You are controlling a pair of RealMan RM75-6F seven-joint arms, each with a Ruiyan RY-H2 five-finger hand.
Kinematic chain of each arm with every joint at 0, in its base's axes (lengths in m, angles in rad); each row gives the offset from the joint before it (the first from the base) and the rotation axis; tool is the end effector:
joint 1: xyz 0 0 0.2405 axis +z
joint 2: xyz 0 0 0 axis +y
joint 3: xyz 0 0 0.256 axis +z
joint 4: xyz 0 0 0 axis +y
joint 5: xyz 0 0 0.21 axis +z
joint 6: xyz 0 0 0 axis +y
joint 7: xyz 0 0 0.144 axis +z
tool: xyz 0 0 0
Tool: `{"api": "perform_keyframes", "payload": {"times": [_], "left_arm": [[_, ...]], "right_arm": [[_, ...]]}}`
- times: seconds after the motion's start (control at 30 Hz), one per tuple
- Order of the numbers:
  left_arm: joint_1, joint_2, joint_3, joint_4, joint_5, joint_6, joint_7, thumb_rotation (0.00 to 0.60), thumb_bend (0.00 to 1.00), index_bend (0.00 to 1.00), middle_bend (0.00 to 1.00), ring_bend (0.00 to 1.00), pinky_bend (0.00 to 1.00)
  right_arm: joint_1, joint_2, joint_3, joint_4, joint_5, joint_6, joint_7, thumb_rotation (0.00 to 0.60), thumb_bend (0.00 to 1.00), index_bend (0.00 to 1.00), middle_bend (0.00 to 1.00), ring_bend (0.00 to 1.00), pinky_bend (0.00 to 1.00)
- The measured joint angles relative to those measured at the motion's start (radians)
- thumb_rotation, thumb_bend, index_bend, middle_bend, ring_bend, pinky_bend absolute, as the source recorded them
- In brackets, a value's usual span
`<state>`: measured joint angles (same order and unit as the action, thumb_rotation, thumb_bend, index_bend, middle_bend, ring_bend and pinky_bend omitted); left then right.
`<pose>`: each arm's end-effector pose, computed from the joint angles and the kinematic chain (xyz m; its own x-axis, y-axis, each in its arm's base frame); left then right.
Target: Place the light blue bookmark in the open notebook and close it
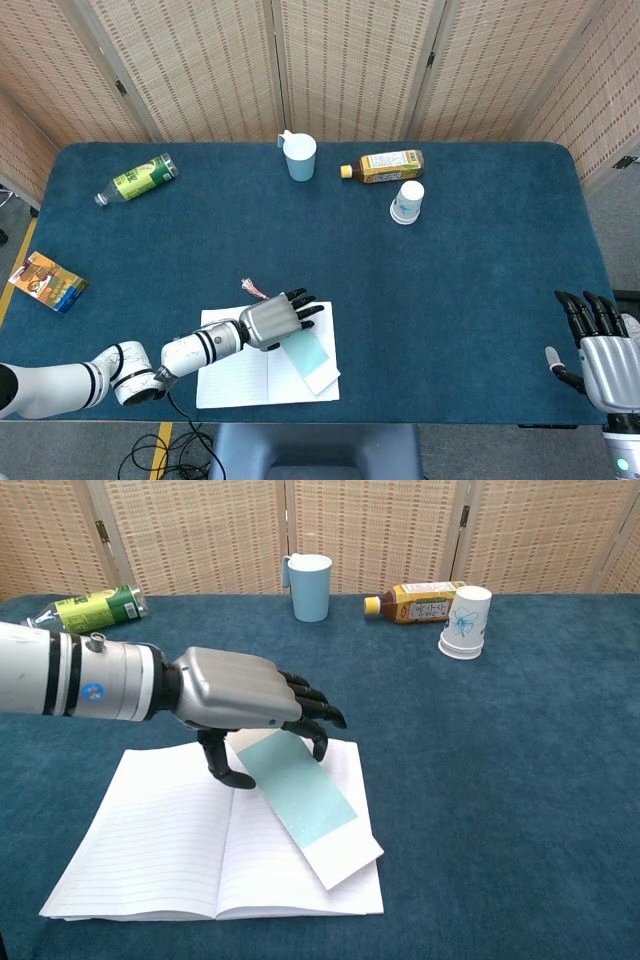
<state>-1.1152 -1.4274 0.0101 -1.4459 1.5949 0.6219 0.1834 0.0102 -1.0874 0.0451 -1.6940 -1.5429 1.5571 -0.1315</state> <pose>-0.0765 0.3392 -0.0396 0.8702 0.0421 0.4909 0.2468 -0.8996 -0.3603 -0.3004 -0.1564 0.1685 0.4713 0.0327 0.8814 -0.8820 0.0172 0.4709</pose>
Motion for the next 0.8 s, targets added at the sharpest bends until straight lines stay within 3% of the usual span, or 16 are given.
{"api": "perform_keyframes", "payload": {"times": [0.43, 0.8], "left_arm": [[-0.032, 0.083, 0.088, -0.001, 0.132, 0.027, -0.163, 0.6, 0.34, 0.34, 0.07, 0.05, 0.11], [-0.047, 0.039, 0.122, 0.068, 0.194, 0.053, -0.205, 0.6, 0.34, 0.32, 0.07, 0.05, 0.11]], "right_arm": [[-0.007, 0.003, 0.0, -0.01, -0.003, 0.008, -0.01, 0.6, 0.29, 0.08, 0.16, 0.06, 0.1], [-0.008, 0.003, 0.0, -0.018, -0.002, 0.009, -0.022, 0.6, 0.29, 0.08, 0.16, 0.06, 0.1]]}}
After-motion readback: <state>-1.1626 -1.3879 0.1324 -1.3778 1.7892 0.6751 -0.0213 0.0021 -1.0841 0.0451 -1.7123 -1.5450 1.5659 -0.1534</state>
